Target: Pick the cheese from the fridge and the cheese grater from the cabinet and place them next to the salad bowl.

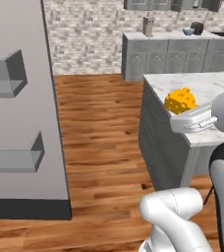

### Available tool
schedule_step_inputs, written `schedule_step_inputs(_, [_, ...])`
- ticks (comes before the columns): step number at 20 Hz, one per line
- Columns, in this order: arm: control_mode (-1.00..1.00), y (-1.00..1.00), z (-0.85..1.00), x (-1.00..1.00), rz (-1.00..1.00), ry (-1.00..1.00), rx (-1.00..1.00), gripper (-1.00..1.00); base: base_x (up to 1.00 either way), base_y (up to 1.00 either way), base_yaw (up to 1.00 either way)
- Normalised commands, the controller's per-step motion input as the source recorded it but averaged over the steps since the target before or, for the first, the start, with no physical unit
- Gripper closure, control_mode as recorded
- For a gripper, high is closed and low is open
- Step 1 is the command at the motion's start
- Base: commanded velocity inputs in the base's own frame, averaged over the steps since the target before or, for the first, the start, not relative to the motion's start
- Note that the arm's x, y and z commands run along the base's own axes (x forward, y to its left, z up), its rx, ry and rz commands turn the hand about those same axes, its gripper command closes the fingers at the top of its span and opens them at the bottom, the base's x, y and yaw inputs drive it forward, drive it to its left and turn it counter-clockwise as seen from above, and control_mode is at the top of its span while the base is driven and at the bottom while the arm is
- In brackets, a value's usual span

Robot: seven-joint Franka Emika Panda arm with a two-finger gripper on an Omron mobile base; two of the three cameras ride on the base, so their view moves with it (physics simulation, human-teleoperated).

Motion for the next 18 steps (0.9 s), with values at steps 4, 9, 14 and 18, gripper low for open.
schedule_step_inputs(4, [1.00, 0.00, 0.00, 0.00, 0.00, 0.00, 0.00, 1.00, 0.34, -0.48, -0.14])
schedule_step_inputs(9, [1.00, 0.00, 0.00, 0.00, 0.00, 0.00, 0.00, 1.00, 0.61, -0.60, -0.17])
schedule_step_inputs(14, [1.00, 0.00, 0.00, 0.00, 0.00, 0.00, 0.00, 1.00, 0.96, -0.13, -0.13])
schedule_step_inputs(18, [1.00, 0.00, 0.00, 0.00, 0.00, 0.00, 0.00, 1.00, 1.00, 0.02, -0.13])
